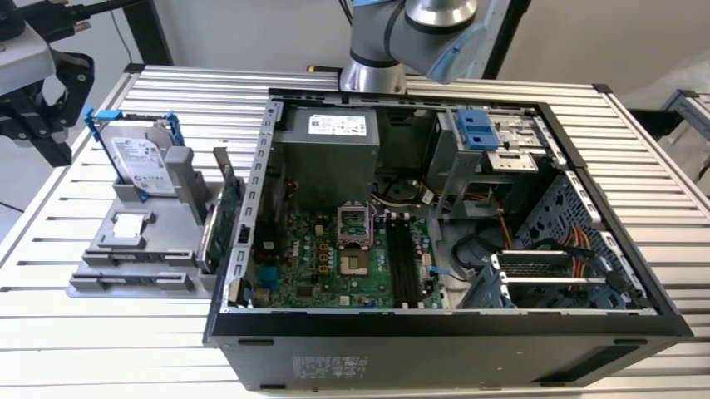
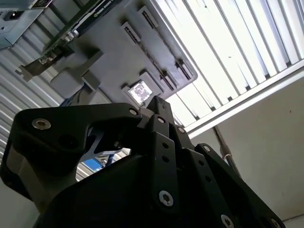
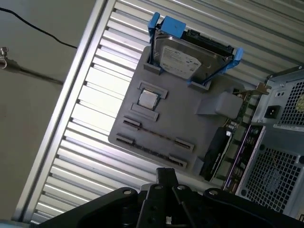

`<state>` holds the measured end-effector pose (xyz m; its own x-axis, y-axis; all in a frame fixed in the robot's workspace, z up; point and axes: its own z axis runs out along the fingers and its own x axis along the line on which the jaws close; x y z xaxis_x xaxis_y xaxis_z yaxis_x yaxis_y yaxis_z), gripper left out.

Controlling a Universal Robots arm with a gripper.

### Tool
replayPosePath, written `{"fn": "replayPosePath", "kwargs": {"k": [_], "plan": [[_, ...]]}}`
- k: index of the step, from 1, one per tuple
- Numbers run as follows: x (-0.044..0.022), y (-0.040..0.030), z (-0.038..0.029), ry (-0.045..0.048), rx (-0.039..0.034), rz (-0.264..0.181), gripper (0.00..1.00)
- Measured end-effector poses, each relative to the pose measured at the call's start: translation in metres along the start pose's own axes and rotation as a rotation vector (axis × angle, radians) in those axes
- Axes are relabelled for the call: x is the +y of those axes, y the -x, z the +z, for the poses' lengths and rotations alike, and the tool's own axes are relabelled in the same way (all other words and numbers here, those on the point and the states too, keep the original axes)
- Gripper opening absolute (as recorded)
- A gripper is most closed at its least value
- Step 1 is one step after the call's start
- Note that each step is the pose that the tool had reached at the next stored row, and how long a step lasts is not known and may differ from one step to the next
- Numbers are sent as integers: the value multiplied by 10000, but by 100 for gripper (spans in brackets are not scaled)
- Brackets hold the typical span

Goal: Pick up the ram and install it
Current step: 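Pick up the ram and move it above insertion slot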

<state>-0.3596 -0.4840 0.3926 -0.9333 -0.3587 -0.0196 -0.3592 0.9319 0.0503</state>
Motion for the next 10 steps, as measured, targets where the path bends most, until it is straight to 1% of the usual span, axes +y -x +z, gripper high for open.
{"fn": "replayPosePath", "kwargs": {"k": [10], "plan": [[0,0,0,9,24,-483,0]]}}
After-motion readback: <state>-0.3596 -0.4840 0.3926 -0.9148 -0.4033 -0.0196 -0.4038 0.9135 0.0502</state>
